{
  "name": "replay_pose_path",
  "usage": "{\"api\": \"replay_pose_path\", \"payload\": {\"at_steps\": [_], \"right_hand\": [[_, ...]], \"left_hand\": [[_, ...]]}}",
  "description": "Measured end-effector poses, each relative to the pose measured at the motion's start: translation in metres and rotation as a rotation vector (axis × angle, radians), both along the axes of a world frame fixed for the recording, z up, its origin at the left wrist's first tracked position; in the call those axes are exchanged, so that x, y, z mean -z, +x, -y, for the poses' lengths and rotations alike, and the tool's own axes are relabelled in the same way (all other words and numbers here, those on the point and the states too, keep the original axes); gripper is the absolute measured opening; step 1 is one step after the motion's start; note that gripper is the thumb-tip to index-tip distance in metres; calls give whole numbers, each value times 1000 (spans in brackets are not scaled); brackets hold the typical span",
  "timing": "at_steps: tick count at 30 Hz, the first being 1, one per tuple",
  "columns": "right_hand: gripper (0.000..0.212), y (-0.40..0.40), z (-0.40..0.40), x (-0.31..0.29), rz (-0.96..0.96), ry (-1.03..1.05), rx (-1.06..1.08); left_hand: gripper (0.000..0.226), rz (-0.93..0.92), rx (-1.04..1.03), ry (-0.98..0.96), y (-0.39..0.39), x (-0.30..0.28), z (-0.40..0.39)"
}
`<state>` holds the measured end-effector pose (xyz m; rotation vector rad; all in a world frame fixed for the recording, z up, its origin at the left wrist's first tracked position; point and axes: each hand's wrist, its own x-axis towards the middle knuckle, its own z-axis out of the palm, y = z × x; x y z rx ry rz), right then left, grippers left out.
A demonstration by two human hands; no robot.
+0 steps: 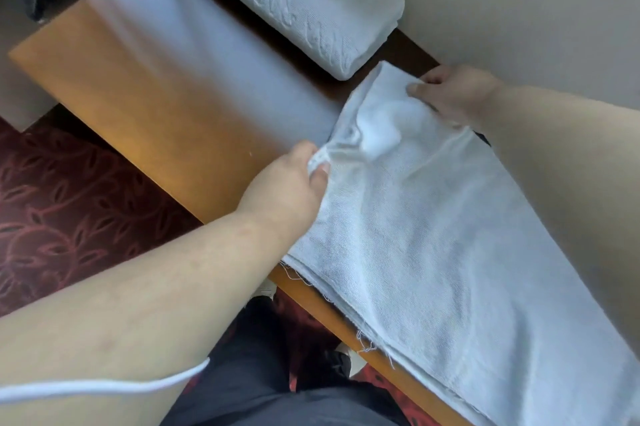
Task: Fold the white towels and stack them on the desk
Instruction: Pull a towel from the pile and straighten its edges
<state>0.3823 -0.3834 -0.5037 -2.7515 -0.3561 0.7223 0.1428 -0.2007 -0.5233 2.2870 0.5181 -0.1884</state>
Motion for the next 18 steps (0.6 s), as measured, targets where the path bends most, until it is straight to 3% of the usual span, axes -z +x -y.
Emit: {"api": "replay_pose_path", "payload": {"at_steps": [10, 15, 18], "right_hand": [[30, 19, -16, 20, 259, 47, 165], [30, 21, -30, 31, 342, 14, 80], [40, 9, -31, 43, 355, -99, 38]], "left_hand": [[37, -197, -17, 60, 22, 19, -22], [21, -230, -59, 200, 13, 17, -30], [12, -273, 42, 336, 6, 14, -32]]}}
